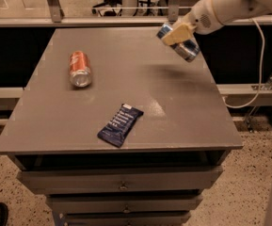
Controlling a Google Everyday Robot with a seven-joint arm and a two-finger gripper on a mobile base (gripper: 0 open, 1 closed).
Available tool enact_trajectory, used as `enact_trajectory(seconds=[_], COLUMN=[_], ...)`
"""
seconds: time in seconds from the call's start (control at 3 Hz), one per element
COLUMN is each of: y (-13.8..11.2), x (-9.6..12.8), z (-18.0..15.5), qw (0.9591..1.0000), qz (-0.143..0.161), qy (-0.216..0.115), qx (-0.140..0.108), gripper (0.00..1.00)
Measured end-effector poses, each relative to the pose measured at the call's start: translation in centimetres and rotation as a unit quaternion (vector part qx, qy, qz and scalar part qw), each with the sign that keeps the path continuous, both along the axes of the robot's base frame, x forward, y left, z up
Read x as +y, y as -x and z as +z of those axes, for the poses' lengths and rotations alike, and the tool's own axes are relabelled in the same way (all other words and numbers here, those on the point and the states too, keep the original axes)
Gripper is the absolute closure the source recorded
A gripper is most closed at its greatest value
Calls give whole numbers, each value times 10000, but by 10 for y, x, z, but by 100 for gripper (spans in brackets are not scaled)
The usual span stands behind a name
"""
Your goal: Place redbull can upright
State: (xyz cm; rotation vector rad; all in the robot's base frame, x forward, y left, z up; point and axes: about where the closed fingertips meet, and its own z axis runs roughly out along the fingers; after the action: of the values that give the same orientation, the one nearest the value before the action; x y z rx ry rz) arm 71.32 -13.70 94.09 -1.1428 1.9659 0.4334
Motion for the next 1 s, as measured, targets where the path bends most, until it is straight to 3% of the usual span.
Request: enact_trajectory(seconds=[0.33, 0.67, 1.0], y=[22, 39, 57], x=[-12, -19, -16], z=[21, 28, 24], qw=[9950, 9825, 9558], qz=[233, 431, 675], qy=[-916, -1718, -2705], qx=[-310, -575, -938], gripper=[100, 100, 100])
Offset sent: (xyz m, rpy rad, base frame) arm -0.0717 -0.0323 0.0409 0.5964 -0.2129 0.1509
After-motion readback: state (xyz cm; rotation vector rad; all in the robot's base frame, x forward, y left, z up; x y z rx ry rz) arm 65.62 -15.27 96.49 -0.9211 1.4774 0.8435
